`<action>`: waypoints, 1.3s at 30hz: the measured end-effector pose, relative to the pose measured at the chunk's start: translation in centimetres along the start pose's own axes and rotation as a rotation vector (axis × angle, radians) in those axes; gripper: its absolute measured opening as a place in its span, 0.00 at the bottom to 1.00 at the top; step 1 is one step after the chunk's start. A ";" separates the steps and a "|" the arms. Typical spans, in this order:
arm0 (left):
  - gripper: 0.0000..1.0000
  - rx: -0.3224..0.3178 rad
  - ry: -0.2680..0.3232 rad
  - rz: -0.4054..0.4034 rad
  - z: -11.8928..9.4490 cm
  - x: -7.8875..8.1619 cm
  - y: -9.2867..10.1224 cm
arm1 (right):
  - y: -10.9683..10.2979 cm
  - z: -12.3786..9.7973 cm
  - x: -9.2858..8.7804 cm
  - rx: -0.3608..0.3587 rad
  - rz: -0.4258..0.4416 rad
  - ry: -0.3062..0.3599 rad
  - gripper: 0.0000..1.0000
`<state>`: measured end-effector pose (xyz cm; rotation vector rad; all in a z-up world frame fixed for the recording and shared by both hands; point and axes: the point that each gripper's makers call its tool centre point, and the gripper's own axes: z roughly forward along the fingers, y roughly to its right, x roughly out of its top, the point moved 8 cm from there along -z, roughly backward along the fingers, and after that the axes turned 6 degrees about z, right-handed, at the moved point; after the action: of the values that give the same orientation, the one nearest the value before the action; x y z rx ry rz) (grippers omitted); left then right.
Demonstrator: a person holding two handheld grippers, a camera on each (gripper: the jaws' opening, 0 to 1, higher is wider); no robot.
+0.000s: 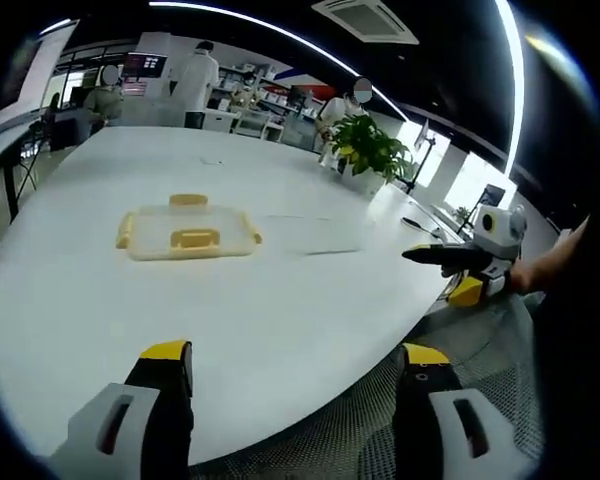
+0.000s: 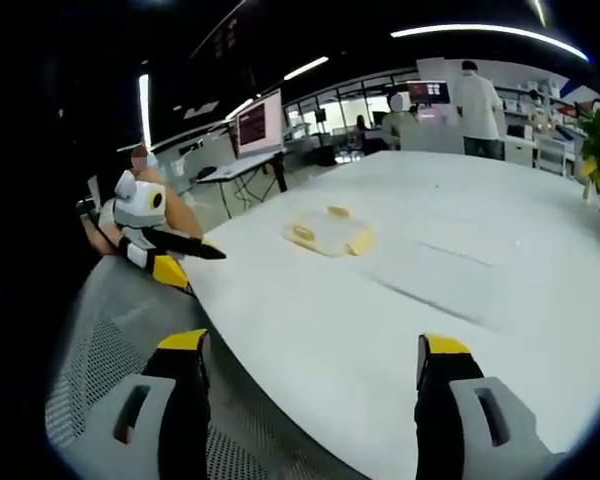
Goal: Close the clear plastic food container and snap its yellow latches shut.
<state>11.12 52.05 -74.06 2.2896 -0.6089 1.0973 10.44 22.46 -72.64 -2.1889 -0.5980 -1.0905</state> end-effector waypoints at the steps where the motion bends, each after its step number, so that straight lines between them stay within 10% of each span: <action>1: 0.80 -0.005 -0.003 0.001 0.0 0.0 0.0 | 0.0 0.0 0.0 -0.002 0.002 -0.007 0.83; 29: 0.75 0.008 0.000 -0.003 -0.2 0.0 -0.2 | 0.0 0.5 -0.9 -0.005 -0.016 -0.091 0.80; 39: 0.77 0.009 -0.013 0.005 0.0 0.1 -0.2 | 0.2 0.1 -0.2 -0.015 -0.020 -0.031 0.83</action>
<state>11.30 52.14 -74.03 2.3054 -0.6166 1.0903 10.54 22.39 -72.92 -2.2203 -0.6289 -1.0770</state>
